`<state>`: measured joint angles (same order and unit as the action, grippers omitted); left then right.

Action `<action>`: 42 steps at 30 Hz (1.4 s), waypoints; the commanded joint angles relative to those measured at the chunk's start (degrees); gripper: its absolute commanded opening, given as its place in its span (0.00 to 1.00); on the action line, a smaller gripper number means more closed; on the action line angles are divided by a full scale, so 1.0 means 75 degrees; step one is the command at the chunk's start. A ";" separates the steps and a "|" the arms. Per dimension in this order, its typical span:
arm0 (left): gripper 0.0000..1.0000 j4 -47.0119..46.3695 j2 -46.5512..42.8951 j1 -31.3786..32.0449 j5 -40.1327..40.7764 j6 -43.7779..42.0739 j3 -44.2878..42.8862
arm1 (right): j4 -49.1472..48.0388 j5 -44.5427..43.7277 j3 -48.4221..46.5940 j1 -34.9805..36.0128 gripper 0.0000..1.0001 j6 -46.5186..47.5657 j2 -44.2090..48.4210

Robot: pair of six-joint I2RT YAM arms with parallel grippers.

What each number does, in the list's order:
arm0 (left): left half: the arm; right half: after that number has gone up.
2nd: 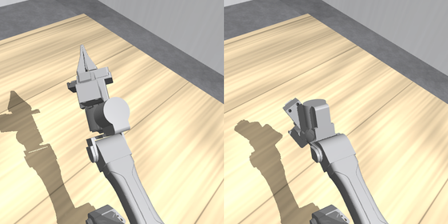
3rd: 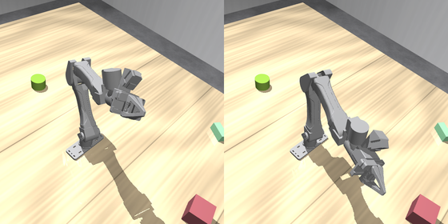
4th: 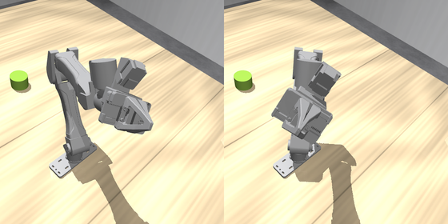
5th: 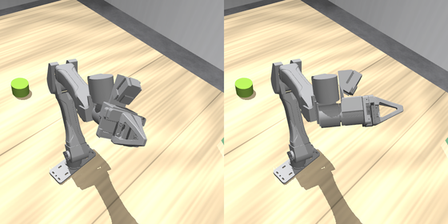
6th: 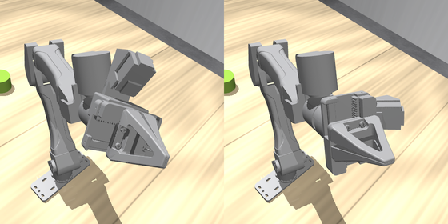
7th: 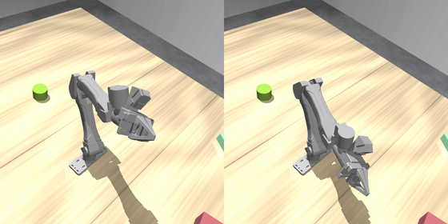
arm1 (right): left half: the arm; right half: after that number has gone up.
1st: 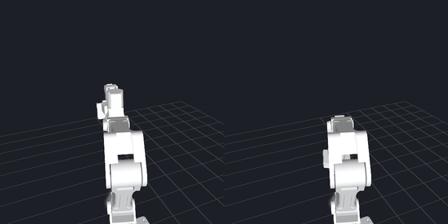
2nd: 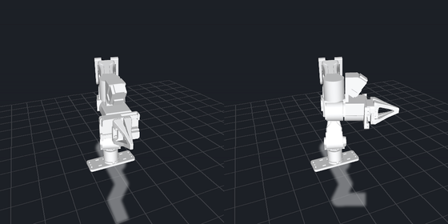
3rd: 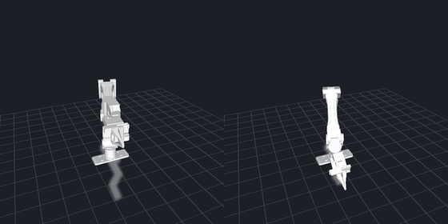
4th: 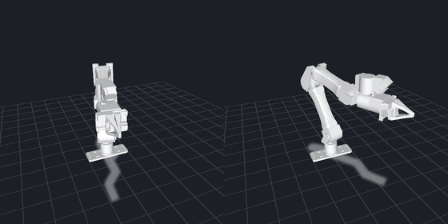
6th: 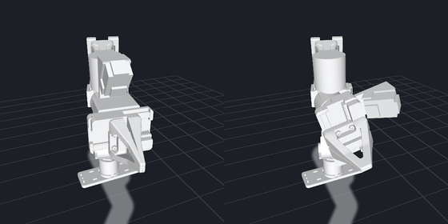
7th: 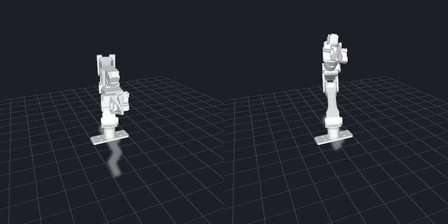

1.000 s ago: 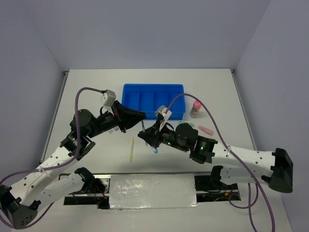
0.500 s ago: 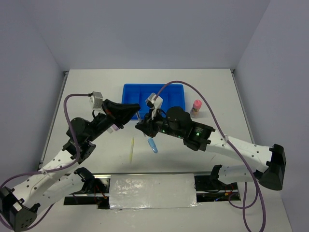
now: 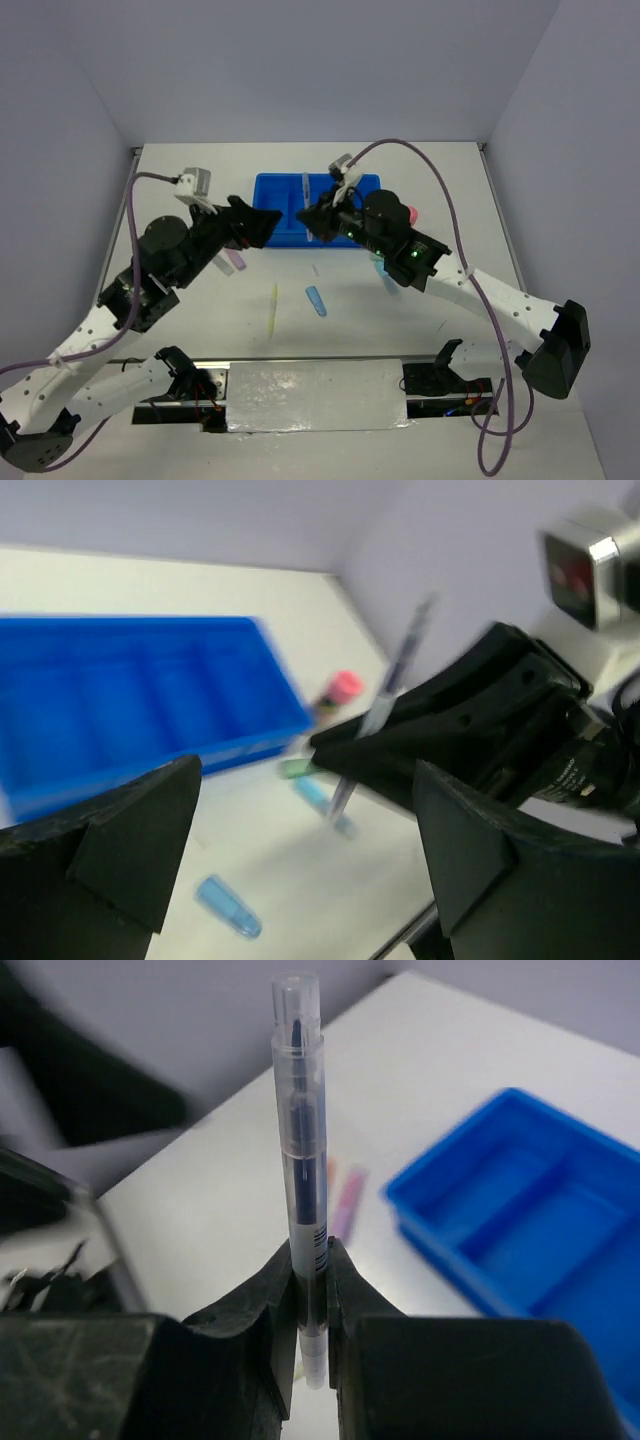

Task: Sort the stationery into containers
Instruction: Place the pen in the storage box, then pick up the pen from the center of the board.

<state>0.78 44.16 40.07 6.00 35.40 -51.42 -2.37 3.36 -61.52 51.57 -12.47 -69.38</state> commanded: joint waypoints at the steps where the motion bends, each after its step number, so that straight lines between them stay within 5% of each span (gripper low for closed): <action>1: 0.99 0.4541 0.0193 0.0071 0.4301 0.1167 -0.2466 | -0.1115 -0.0494 0.0573 -0.1071 0.00 -0.0388 -0.0100; 5: 0.99 0.5991 0.0090 0.0071 0.5856 0.1703 -0.3598 | 0.0825 -0.1782 -0.0584 -0.2055 0.00 -0.0340 -0.1127; 13: 0.99 0.4830 -0.1154 0.0071 0.4159 0.0975 -0.0810 | 0.3465 -0.3083 -0.3455 -0.3325 0.00 -0.0504 -0.4092; 23: 0.99 0.5006 -0.0861 0.0071 0.2962 0.0554 -0.0082 | 0.3282 -0.3248 -0.3529 -0.3501 0.06 -0.0915 -0.5163; 29: 0.99 0.4678 -0.0417 0.0071 0.2529 0.0483 0.0211 | 0.2953 -0.3108 -0.3001 -0.3501 0.25 -0.1162 -0.5116; 35: 0.99 0.4655 0.0216 0.0071 0.2622 0.0975 0.0410 | 0.3152 -0.3026 -0.3094 -0.3478 0.56 -0.1150 -0.5058; 42: 0.96 0.3894 0.1106 0.0071 0.2037 0.1175 0.1124 | 0.3340 -0.2756 -0.3177 -0.3022 0.66 -0.0858 -0.3434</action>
<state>34.26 49.71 40.49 23.97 42.63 -44.80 23.49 -18.11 -84.23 26.13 -20.23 -105.71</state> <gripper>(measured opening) 0.966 0.656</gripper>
